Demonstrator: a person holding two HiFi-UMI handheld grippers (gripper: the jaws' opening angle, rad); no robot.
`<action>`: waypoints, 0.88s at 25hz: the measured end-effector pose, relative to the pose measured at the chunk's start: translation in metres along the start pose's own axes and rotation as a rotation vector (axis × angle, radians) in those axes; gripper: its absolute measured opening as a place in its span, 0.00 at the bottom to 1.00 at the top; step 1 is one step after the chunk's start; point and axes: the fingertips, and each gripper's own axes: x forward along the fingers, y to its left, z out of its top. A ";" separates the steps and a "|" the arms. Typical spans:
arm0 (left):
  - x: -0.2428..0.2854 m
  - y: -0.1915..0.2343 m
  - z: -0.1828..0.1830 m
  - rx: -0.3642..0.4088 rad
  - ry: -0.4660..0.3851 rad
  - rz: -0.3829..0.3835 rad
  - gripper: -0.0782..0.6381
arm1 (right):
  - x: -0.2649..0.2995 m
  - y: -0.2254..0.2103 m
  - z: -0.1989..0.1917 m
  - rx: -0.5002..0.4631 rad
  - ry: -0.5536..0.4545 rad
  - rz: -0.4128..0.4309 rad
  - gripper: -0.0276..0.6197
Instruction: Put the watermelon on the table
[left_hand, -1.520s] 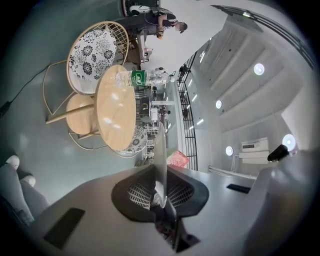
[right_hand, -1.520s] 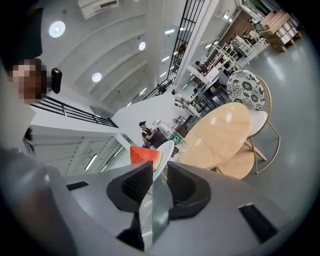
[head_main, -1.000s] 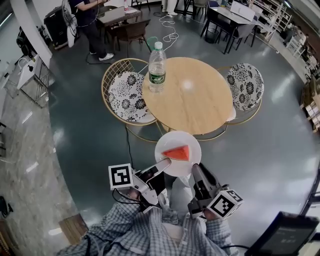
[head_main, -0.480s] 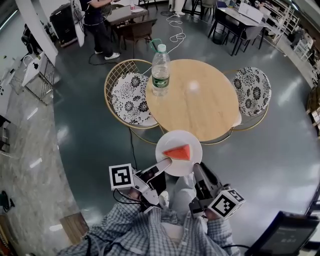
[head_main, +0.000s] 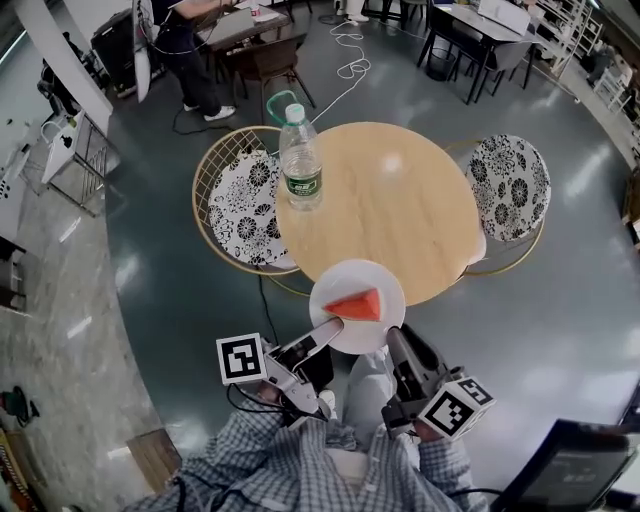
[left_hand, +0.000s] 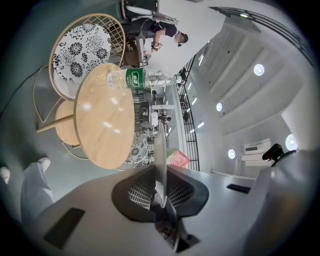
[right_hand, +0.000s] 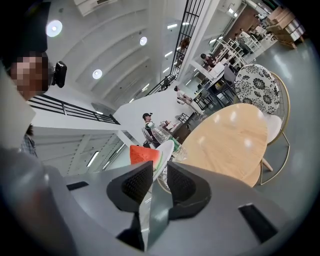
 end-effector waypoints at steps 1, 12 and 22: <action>0.008 0.002 0.003 0.001 -0.002 0.003 0.15 | 0.003 -0.007 0.005 0.002 0.008 0.000 0.19; 0.087 0.019 0.035 -0.023 -0.057 0.028 0.15 | 0.041 -0.066 0.066 0.009 0.082 0.014 0.19; 0.149 0.032 0.061 -0.029 -0.104 0.047 0.15 | 0.069 -0.113 0.111 0.008 0.141 0.031 0.18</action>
